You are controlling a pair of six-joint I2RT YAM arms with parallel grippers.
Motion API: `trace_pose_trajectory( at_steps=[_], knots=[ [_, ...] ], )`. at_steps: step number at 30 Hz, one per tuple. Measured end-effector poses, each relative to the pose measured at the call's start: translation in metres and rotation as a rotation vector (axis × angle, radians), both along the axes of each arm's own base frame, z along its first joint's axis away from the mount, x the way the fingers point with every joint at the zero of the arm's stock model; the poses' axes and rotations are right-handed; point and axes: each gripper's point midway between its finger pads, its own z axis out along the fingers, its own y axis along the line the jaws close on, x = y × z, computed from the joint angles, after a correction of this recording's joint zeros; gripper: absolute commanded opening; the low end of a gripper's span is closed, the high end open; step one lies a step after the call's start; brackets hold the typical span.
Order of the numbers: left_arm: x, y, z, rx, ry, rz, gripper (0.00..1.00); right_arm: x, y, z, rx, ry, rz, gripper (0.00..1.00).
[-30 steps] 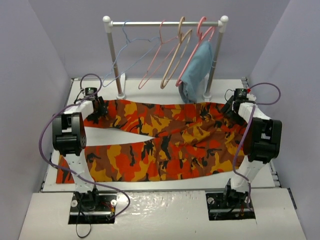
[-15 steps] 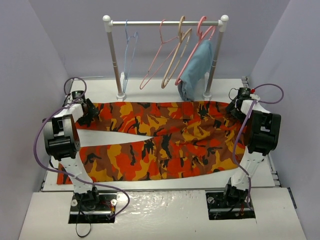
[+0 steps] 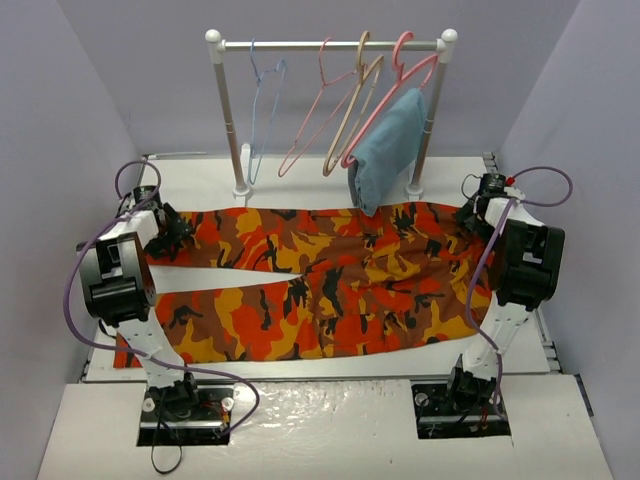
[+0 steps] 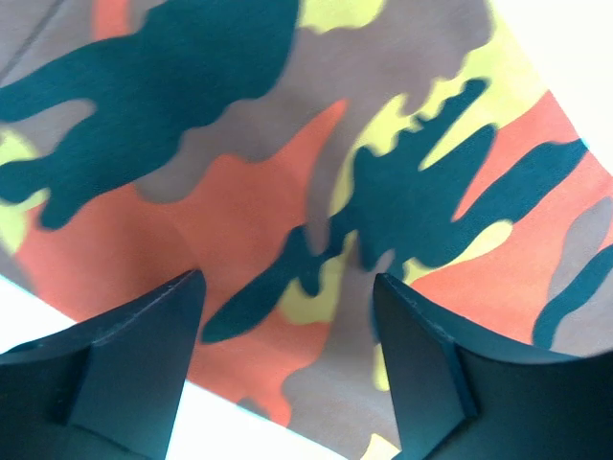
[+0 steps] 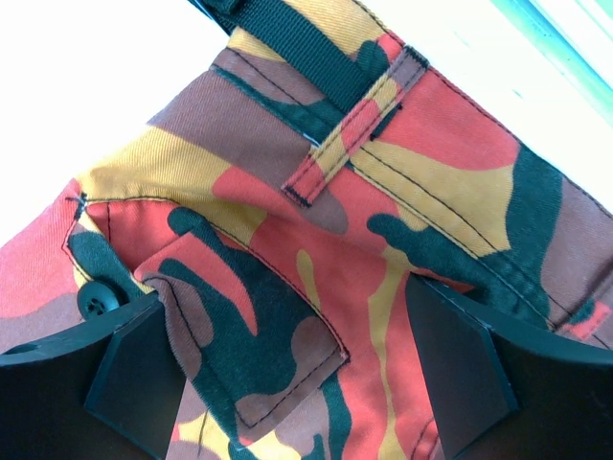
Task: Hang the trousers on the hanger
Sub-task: Fold the trousers
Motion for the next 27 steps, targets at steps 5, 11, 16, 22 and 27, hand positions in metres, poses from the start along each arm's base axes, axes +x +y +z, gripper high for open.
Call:
trace_pose_trajectory(
  at_steps=[5, 11, 16, 22, 27],
  knots=[
    [-0.009, -0.007, 0.028, -0.001, -0.029, -0.011, 0.72, -0.004, 0.001, 0.038, -0.014, -0.058, -0.002, 0.88],
    [-0.047, -0.037, 0.085, 0.014, -0.137, -0.049, 0.72, -0.041, 0.014, 0.092, -0.002, -0.178, -0.008, 0.89],
    [-0.108, -0.079, 0.075, -0.034, -0.108, -0.100, 0.72, -0.088, 0.037, 0.083, 0.074, -0.180, -0.005, 0.88],
    [-0.188, -0.125, 0.008, -0.108, 0.111, -0.161, 0.72, -0.140, 0.065, 0.038, 0.180, -0.075, -0.004, 0.86],
    [-0.206, -0.132, -0.011, -0.133, 0.160, -0.124, 0.72, -0.152, 0.072, 0.023, 0.213, -0.051, -0.012, 0.86]
  ],
)
